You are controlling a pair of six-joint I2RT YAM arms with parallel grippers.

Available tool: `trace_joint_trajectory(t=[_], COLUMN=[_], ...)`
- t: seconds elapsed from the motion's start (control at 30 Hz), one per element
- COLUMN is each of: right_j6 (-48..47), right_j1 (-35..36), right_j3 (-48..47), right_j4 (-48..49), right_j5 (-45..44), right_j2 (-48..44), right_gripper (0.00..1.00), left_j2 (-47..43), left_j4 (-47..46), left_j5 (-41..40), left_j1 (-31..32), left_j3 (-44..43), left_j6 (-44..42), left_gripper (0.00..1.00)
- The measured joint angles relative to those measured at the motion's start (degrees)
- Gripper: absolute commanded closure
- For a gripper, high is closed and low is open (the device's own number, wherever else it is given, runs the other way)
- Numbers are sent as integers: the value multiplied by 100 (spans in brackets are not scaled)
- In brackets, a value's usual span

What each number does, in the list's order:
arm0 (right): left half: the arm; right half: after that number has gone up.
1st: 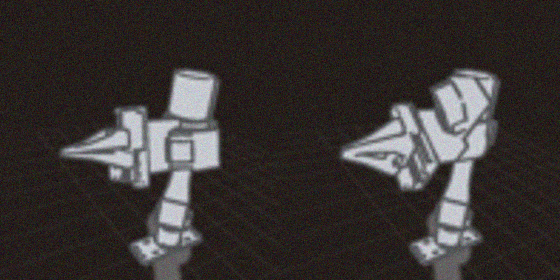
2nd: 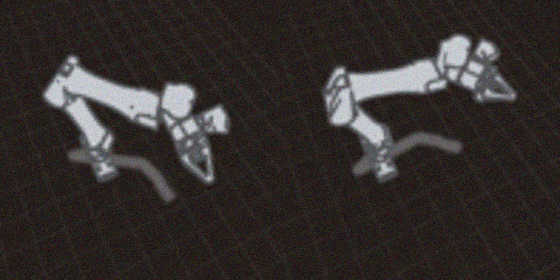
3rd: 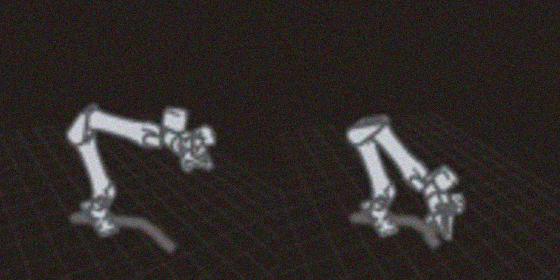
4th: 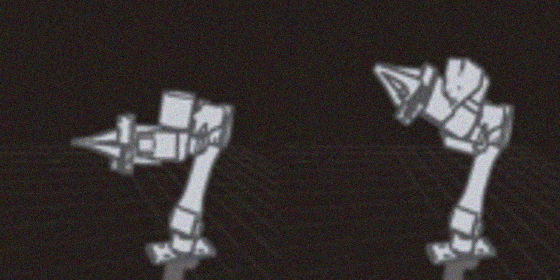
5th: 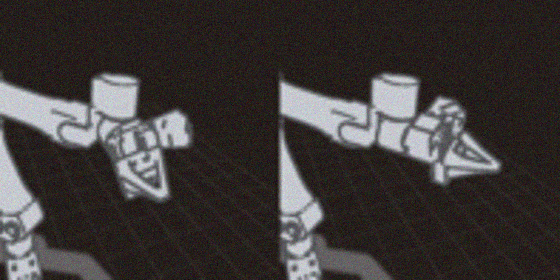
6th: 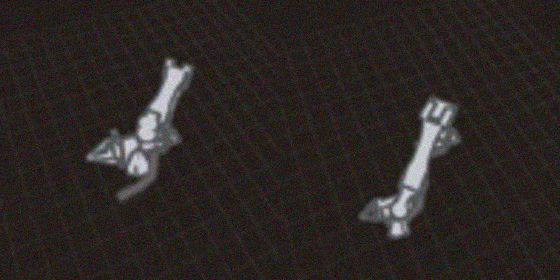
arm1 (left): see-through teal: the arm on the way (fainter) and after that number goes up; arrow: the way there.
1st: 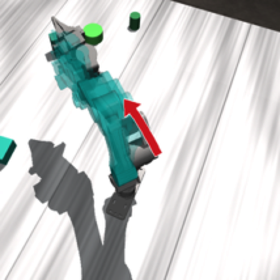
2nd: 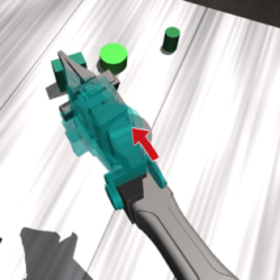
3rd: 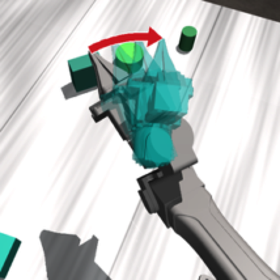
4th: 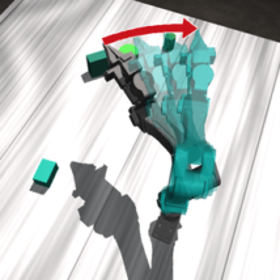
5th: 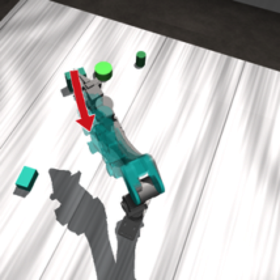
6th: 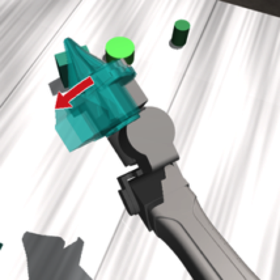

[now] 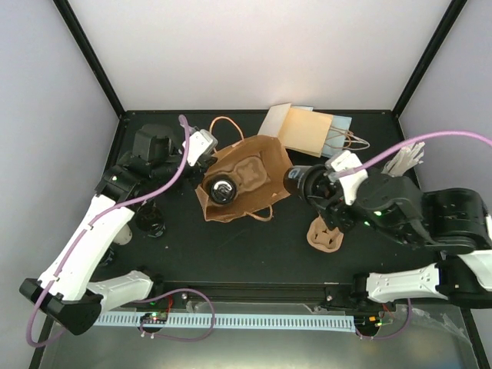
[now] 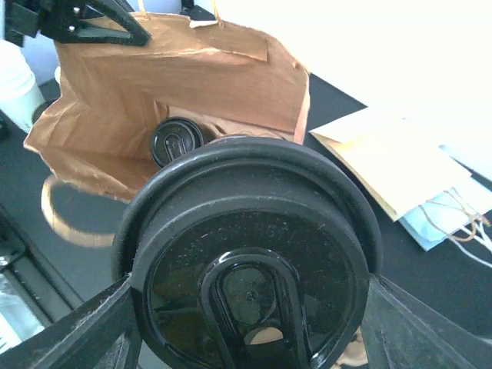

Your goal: Pack the takeout coffee

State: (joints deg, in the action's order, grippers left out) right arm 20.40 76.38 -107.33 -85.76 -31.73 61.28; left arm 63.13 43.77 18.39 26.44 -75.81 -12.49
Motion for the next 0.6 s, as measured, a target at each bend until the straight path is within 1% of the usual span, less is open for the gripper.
trace_joint_trajectory(t=[0.13, 0.27, 0.43, 0.6], right_j6=[-516, -1097, -1539, -1609], right_j1=[0, 0, 2, 127], right_j3=[42, 398, 1445, 2645], right_j4=[367, 979, 1622, 1985], right_j5=[-129, -225, -289, -317], right_j2=[431, 876, 1154, 1185], right_gripper=[40, 42, 43, 43], left_j2=[-2, -22, -188, -393], left_j4=[92, 81, -81, -411], left_j5=[-219, -431, -601, -625], left_j1=[258, 492, 636, 820], left_j3=[-90, -24, 481, 778], left_j6=[-450, -691, -713, -621], left_gripper=[98, 99, 99, 98])
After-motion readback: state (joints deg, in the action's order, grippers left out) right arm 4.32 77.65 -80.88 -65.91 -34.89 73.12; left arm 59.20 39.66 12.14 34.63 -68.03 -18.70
